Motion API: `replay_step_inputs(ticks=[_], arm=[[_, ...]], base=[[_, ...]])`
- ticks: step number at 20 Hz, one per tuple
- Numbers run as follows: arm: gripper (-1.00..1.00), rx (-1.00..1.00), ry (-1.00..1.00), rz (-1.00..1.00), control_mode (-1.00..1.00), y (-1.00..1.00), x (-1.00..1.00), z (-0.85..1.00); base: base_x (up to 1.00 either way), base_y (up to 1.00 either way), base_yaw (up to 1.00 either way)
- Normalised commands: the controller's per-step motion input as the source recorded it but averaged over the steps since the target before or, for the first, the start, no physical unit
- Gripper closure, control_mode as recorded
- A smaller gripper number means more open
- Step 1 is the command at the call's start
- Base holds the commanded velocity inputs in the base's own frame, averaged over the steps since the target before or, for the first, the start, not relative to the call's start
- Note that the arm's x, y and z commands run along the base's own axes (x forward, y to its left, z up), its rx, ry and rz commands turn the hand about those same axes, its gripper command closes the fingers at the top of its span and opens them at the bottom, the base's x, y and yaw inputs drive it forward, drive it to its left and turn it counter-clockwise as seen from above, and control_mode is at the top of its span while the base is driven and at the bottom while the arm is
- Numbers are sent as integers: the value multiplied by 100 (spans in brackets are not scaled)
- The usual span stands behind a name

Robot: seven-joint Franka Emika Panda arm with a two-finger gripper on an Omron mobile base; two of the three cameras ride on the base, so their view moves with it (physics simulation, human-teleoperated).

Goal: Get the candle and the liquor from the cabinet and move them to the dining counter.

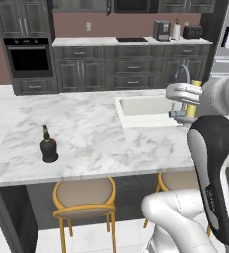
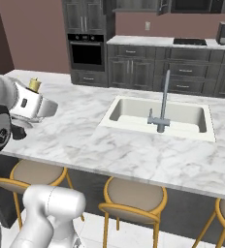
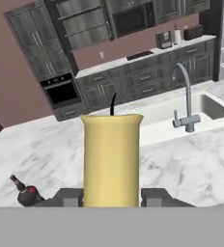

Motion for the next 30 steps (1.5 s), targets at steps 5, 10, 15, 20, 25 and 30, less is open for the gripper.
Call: replay_step_inputs(ticks=[5, 10, 15, 20, 25, 30], arm=[[100, 14, 8, 35, -100, -32, 24, -2], [100, 6, 3, 52, -100, -22, 15, -12], [100, 4, 7, 66, -100, -6, 1, -16], [100, 0, 5, 45, -100, 2, 8, -21], [100, 0, -1, 17, -100, 13, 31, -32], [100, 4, -11, 11, -100, 18, 20, -45]], base=[[0, 0, 0], [0, 0, 0], [0, 0, 0], [0, 0, 0], [0, 0, 0], [0, 0, 0]])
